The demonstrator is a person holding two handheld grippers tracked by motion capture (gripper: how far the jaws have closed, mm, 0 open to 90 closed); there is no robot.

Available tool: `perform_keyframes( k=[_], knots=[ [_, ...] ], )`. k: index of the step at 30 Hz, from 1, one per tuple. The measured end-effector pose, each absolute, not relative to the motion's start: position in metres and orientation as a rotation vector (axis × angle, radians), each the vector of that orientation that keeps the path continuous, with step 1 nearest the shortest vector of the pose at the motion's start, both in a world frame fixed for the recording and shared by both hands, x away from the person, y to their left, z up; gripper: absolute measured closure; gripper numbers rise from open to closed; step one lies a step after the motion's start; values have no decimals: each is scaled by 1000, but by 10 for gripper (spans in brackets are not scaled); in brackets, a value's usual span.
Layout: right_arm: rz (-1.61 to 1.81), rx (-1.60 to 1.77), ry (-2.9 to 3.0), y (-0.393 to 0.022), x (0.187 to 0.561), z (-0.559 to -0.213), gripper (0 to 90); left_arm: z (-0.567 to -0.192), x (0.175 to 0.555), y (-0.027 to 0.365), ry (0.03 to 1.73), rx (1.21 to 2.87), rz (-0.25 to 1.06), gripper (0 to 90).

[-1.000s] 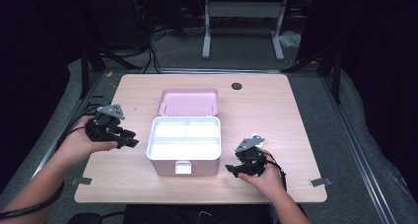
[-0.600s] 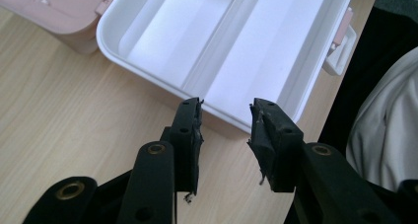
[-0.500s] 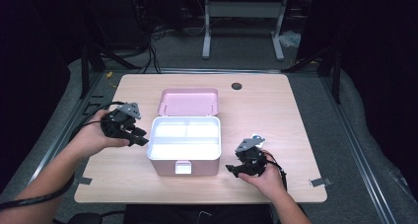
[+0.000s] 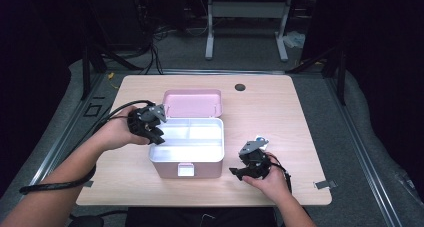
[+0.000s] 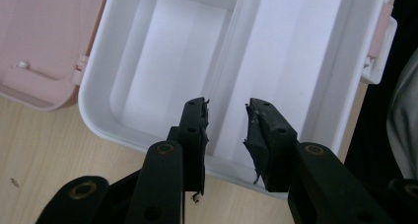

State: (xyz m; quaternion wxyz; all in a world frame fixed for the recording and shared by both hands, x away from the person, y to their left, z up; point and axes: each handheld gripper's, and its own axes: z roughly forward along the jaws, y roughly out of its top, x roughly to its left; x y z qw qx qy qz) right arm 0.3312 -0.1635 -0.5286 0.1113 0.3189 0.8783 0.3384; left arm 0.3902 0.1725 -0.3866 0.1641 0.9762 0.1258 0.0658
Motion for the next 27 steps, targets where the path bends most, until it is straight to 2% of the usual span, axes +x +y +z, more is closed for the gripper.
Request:
perform_keyframes(
  k=[27],
  knots=[
    [985,958,2567,-175,317,-528,371,-407,413,109,185,2968,87,757]
  ],
)
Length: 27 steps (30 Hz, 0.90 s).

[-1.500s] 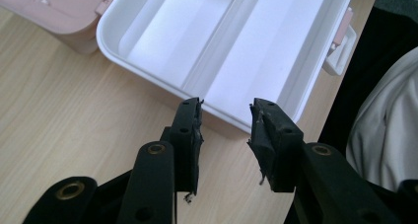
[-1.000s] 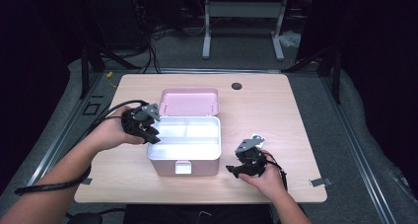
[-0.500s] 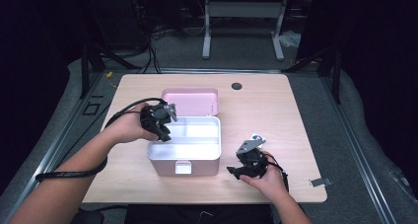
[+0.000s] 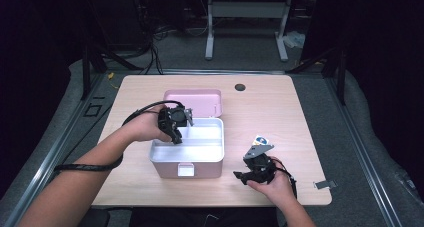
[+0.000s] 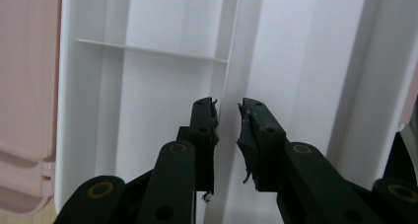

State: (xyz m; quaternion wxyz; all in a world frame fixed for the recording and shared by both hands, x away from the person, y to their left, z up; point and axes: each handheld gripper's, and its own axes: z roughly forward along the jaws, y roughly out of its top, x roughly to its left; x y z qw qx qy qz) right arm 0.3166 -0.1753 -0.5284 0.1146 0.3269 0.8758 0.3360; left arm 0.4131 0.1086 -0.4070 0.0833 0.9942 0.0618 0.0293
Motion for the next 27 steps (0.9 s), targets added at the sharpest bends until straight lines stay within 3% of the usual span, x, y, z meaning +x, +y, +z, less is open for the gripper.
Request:
perform_keyframes(
  k=[27],
  knots=[
    [983,942,2582,-172,317,-530,375,-417,419,87,106,3077,67,848]
  ],
)
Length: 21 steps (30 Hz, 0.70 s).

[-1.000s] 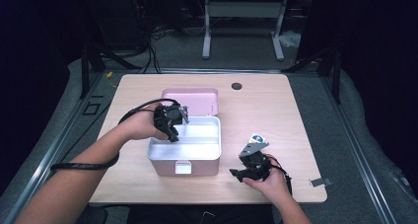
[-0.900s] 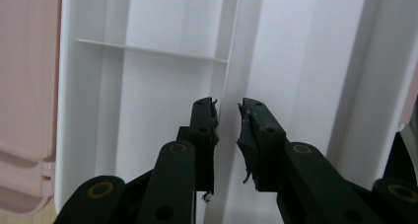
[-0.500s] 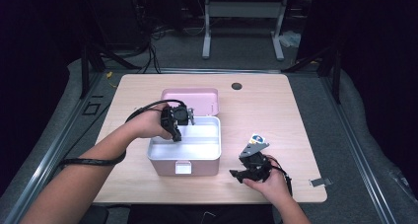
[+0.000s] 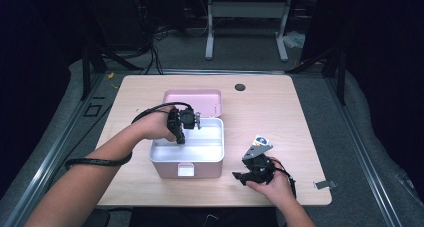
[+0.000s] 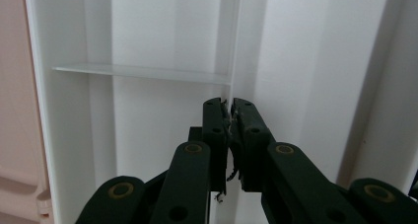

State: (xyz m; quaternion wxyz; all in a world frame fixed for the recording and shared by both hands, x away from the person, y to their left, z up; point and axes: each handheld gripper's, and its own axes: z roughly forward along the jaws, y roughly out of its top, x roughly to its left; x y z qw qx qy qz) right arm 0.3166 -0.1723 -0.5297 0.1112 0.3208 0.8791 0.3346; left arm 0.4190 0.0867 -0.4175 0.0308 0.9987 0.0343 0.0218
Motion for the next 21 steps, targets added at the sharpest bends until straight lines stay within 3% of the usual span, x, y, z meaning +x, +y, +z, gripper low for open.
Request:
perform_keyframes(
  k=[21],
  knots=[
    [987,952,2578,-171,317,-530,382,-419,420,81,62,3114,36,888]
  ],
)
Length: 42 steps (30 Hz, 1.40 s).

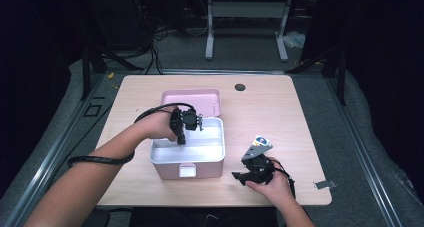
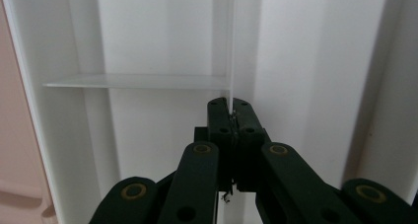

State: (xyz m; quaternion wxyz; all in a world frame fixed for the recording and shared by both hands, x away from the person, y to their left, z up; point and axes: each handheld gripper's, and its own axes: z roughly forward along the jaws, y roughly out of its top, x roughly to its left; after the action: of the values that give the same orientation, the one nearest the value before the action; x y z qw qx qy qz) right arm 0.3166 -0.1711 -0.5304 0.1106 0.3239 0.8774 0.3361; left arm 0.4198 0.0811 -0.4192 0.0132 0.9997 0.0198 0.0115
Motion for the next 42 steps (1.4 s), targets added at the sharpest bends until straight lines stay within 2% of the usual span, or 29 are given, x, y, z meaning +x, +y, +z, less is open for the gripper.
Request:
perform_keyframes(
  k=[11,24,33,35,36,37,38,41,42],
  knots=[
    [994,950,2576,-171,317,-531,382,-414,418,82,82,3105,43,893],
    [999,948,2573,-171,317,-530,382,-384,416,97,149,3043,59,894],
    [997,949,2572,-171,317,-530,382,-372,421,153,380,2953,22,895],
    [998,945,2576,-171,318,-531,382,-373,421,179,480,2912,6,895],
    [998,945,2576,-171,318,-531,382,-373,421,179,480,2912,6,895],
    [1011,943,2579,-170,319,-531,382,-373,420,200,542,2870,-3,895],
    [1011,943,2579,-170,319,-531,382,-373,420,200,542,2870,-3,894],
    [1008,932,2582,-169,319,-531,382,-374,414,244,659,2816,-2,894],
    [1009,933,2583,-168,320,-531,382,-374,414,244,659,2816,-2,895]
  ],
)
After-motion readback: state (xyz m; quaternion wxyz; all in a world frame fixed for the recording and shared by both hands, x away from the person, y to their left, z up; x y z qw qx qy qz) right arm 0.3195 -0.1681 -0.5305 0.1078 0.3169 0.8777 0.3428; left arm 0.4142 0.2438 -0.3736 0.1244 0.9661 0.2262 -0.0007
